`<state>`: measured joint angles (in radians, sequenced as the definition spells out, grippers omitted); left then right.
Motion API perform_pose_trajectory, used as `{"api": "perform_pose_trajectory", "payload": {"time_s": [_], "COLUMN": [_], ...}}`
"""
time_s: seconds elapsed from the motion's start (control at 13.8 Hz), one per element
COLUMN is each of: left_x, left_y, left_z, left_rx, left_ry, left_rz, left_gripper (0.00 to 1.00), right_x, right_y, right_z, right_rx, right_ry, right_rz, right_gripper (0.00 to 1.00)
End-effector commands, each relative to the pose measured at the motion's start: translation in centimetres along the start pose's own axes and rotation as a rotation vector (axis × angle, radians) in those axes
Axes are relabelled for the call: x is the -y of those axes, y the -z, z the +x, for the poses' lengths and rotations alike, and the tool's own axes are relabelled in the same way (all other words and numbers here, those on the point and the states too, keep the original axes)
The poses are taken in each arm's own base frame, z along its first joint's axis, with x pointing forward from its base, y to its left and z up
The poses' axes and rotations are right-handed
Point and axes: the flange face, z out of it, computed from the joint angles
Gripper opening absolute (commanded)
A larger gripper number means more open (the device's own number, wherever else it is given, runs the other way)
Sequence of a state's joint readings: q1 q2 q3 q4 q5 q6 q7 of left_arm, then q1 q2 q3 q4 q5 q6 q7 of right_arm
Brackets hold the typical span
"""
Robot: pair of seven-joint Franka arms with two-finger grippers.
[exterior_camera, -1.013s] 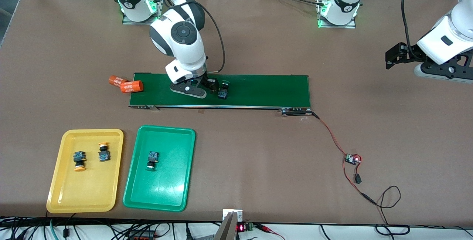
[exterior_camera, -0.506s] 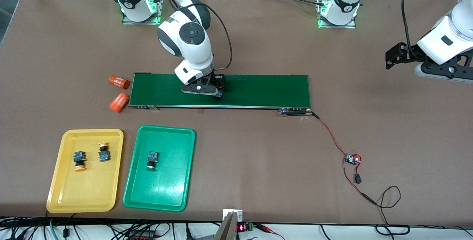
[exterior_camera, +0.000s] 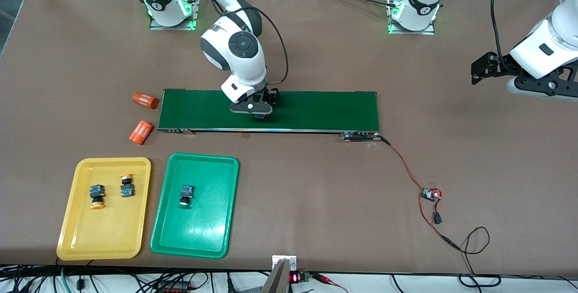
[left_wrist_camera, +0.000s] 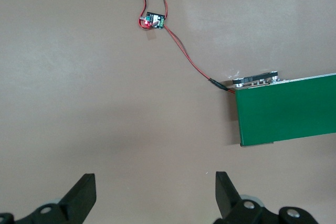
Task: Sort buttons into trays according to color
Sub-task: 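Move the right gripper back over the next button on the belt, then grasp the second green-capped button with the right gripper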
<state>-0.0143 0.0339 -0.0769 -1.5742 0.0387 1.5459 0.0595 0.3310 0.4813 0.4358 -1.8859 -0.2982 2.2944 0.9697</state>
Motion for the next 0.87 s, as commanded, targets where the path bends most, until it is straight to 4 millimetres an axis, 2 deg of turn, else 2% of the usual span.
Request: {"api": "perform_pose_trajectory", "payload": {"time_s": [0.0,0.29,0.43,0.58,0.72,0.8], "left_x": [0.9,0.9,0.7,0.6,0.5,0.5], "left_y": [0.5,0.6,0.6,0.6,0.5,0.5], "left_z": [0.2,0.2,0.3,0.3,0.3,0.3], "left_rx": [0.000,-0.001,-0.001,0.000,0.001,0.001], "left_ry": [-0.009,-0.012,-0.016,-0.018,-0.021,-0.021], "left_rz": [0.030,0.030,0.031,0.031,0.031,0.031], "left_gripper": [1.00,1.00,1.00,1.00,1.00,1.00], "right_x": [-0.8,-1.1,-1.3,-1.4,-1.9,-2.5], "right_y": [-1.1,-1.7,-2.1,-2.6,-2.5,-1.5], "right_z": [-0.6,-0.3,-0.1,0.0,0.6,1.6], "right_rx": [0.017,0.028,0.028,0.031,0.030,0.015], "right_ry": [0.016,0.058,0.071,0.080,0.068,0.055], "right_rz": [-0.011,-0.014,-0.012,-0.011,-0.011,-0.003], "right_gripper": [0.98,0.73,0.56,0.43,0.19,0.10]}}
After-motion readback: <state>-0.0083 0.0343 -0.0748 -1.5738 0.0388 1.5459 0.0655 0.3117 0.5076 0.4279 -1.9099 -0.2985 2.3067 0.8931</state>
